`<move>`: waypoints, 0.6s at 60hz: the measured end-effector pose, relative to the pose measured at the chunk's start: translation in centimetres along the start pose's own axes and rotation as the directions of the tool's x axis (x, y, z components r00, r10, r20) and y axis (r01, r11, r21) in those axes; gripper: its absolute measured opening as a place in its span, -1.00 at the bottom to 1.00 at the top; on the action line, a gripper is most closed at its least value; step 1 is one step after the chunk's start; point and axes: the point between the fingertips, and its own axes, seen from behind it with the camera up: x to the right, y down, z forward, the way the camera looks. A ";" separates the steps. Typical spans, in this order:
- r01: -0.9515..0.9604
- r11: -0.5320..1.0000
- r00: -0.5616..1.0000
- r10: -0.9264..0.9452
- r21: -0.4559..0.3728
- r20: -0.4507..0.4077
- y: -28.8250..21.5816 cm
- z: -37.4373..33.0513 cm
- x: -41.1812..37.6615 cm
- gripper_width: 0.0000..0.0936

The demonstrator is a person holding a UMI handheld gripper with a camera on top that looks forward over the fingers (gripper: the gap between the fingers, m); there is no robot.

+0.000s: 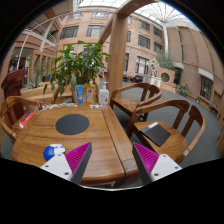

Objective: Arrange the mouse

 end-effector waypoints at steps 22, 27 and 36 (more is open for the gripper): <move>0.006 0.992 0.985 0.016 -0.127 0.173 9.7 -2.1 -7.7 0.80; 0.023 0.991 0.969 0.010 -0.134 0.245 11.2 -1.7 -12.0 0.79; 0.052 0.993 0.940 -0.012 -0.109 0.341 11.1 -0.2 -19.2 0.79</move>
